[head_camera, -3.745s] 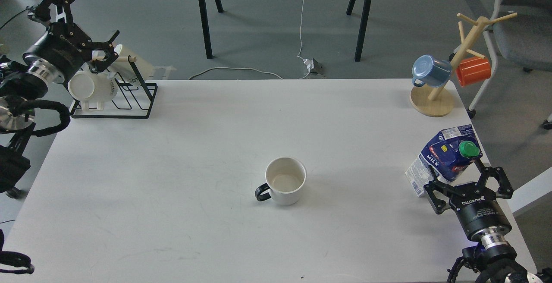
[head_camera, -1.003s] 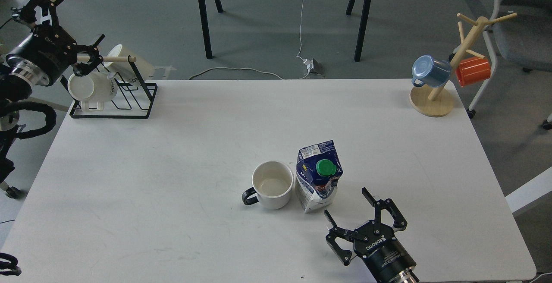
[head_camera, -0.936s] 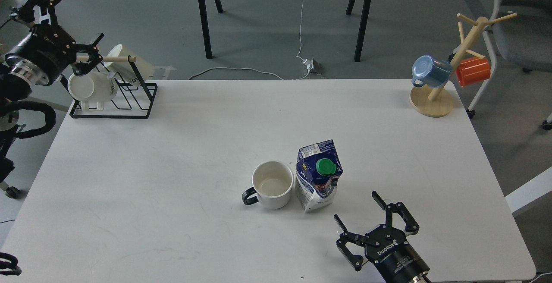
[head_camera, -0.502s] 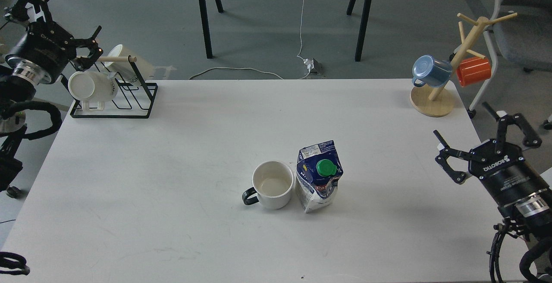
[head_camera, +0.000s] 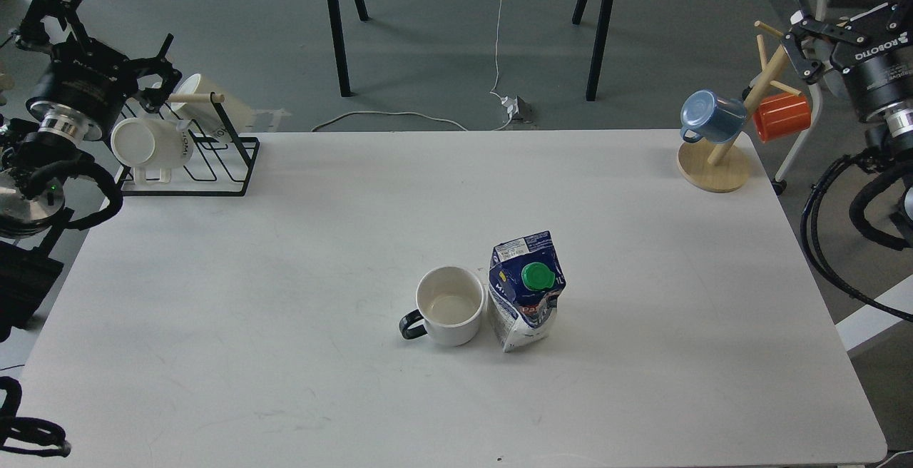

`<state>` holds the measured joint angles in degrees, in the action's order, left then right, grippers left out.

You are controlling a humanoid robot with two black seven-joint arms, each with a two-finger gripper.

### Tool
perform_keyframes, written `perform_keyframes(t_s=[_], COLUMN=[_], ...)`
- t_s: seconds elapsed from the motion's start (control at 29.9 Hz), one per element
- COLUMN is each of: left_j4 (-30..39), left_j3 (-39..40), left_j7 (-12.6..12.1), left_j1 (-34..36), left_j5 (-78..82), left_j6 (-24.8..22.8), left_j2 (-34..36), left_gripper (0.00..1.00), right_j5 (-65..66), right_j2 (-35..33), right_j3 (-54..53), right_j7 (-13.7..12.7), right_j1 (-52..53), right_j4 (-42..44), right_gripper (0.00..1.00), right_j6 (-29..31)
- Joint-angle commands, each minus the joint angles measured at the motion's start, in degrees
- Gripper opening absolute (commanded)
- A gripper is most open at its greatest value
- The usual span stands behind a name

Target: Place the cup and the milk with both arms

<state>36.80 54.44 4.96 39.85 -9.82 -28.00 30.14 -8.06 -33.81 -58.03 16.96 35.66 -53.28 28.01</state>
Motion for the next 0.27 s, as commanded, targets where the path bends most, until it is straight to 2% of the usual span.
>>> perform_keyframes(t_s=[0.0,0.1,0.23], left_j4=[0.03,0.03,-0.15], left_j3=[0.14,0.06,0.06], left_j7=[0.05,0.32,0.32], left_j1=[0.14,0.14,-0.03], left_j5=[-0.11,-0.11,-0.11], left_j6=[0.00,0.00,0.00], left_j2=[0.45,0.54,0.62], left_gripper=[1.00,1.00,1.00], right_j5=[-0.12,-0.03,0.06], right_j2=[3.57,4.63,4.11], right_j3=[3.44,4.15,4.15], right_j7=[0.35,0.36,0.36], right_j1=[7.13,8.37,7.84], right_j4=[7.74,10.91,10.66], right_gripper=[0.99,0.99,0.99], right_j6=[-0.01,-0.01,-0.01])
